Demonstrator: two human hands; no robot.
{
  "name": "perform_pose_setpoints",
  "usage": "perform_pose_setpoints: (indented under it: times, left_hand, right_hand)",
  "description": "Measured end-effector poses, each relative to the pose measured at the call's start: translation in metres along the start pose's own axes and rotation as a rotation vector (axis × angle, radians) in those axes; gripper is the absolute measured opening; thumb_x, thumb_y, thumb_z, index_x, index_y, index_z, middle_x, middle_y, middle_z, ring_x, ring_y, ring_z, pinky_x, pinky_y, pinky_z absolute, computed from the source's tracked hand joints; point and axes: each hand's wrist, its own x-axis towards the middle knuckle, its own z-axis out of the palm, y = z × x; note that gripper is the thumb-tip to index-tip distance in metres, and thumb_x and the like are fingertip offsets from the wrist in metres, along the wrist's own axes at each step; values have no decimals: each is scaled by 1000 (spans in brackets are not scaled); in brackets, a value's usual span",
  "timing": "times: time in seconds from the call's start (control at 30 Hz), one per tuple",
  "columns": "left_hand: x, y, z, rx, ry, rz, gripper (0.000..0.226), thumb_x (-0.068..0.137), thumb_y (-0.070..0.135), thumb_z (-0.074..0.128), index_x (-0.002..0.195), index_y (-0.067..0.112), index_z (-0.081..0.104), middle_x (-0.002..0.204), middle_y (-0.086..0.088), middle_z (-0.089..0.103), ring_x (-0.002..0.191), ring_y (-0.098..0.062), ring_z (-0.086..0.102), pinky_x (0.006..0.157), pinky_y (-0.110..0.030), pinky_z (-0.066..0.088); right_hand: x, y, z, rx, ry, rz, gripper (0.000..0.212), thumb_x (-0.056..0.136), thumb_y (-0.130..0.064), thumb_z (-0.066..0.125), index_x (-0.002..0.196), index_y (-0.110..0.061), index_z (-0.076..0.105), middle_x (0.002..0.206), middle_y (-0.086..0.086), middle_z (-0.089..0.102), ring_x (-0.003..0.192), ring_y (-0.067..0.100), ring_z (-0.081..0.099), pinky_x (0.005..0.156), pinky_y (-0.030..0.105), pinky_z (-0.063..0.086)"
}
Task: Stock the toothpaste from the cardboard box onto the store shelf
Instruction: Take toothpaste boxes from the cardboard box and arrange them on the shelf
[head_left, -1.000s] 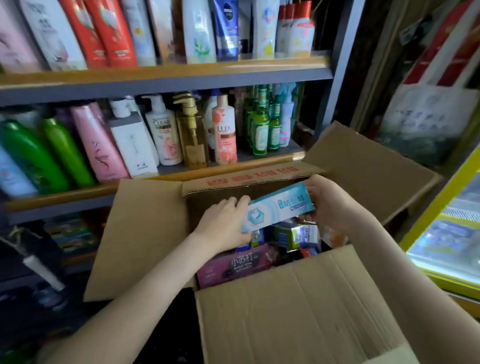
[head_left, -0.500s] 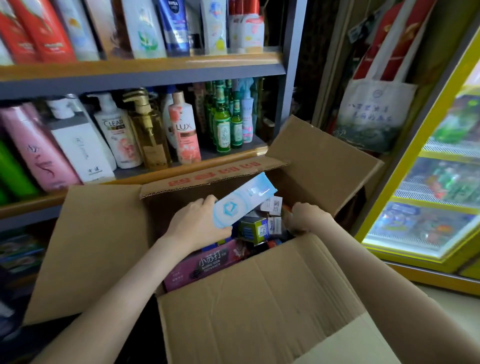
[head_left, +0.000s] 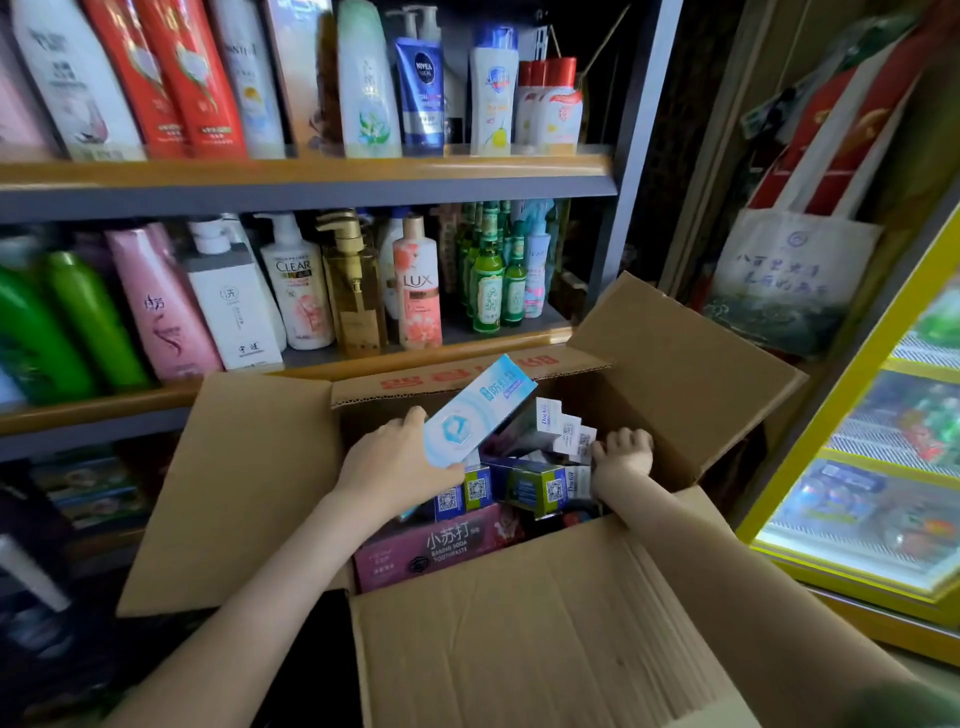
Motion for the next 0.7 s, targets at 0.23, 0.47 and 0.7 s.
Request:
perform_pose_setpoints:
  times: [0.23,0.47,0.7]
  left_hand:
    - [2,-8,-5,-17,30,5,50,76,57,64,96,20,37,95,3,58,76,-17,55,50,-28,33]
    - [6,2,-3,-90,22,-13,50,76,60,65,92,20,40,89,4,58,69,-13,56,48,-26,35]
    - [14,5,1,-1005,-254,-246,46,74,42,78,109,17,62,94,0,73,83,-17,71,67,-32,56]
  right_hand:
    - [-11,-3,-10,-12,127,51,68,90,-34,55,144,-6,24,143,13,36,131,32,33,109,45,26]
    - [-19,38,-18,290,402,58,51,88,-17,56,135,-11,38,134,7,41,125,25,38,95,36,38]
    - [-58,91,-19,1100,759,-132,56,80,-13,70,128,-12,43,115,3,37,113,22,37,93,30,36]
